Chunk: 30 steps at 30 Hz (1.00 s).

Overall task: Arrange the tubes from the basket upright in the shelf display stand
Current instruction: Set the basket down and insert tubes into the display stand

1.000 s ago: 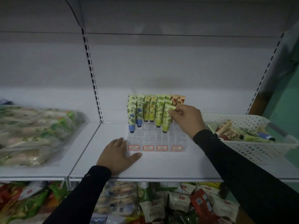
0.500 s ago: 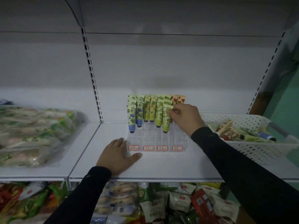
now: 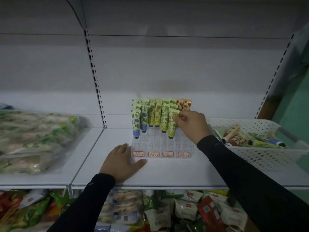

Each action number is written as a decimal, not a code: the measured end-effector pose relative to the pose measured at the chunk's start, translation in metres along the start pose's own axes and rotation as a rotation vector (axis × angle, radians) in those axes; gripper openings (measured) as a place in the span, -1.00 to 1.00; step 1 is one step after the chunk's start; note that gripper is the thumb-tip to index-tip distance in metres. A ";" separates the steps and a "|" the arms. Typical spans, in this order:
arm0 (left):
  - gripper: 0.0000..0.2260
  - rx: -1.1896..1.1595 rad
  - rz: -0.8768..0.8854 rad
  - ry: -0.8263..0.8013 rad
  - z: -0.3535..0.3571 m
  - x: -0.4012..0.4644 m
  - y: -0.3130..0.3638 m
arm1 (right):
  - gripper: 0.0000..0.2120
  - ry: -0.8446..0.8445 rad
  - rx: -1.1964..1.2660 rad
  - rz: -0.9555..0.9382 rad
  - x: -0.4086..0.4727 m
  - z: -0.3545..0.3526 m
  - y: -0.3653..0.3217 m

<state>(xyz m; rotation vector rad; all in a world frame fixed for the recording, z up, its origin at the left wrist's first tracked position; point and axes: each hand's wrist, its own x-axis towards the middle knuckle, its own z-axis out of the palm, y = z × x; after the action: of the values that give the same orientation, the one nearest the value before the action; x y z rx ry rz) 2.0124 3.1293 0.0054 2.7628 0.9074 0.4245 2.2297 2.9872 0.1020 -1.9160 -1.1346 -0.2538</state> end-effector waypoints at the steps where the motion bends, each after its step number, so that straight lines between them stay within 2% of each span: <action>1: -0.43 -0.002 -0.001 0.001 0.000 0.000 0.000 | -0.69 -0.007 0.010 0.006 0.000 0.001 0.001; 9: -0.45 -0.017 -0.007 0.005 -0.002 -0.002 0.003 | -0.71 -0.041 0.000 0.062 0.000 -0.004 -0.005; 13: -0.44 -0.020 -0.013 -0.009 -0.004 -0.002 0.003 | -0.60 -0.056 -0.003 0.068 -0.002 -0.005 -0.005; 17: -0.44 -0.033 -0.010 -0.007 -0.006 -0.003 0.006 | -0.69 -0.040 0.050 0.087 -0.004 -0.010 -0.007; 21: -0.48 -0.032 -0.023 -0.011 -0.011 -0.006 0.010 | -0.68 -0.036 0.040 0.090 -0.005 -0.013 -0.009; 25: -0.59 -0.072 -0.058 -0.020 -0.017 -0.008 0.013 | -0.72 -0.009 0.043 0.104 -0.008 -0.019 -0.011; 27: -0.56 -0.121 -0.111 0.021 -0.020 -0.009 0.011 | -0.74 0.020 0.060 0.081 -0.011 -0.025 -0.011; 30: -0.53 -0.205 -0.199 0.186 -0.027 -0.014 0.009 | -0.74 0.039 0.049 0.015 -0.016 -0.037 -0.011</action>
<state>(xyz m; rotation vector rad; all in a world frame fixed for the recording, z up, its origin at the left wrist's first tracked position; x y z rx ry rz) 1.9977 3.1167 0.0304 2.4512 1.1013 0.7041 2.2205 2.9513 0.1220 -1.8684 -1.0906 -0.2522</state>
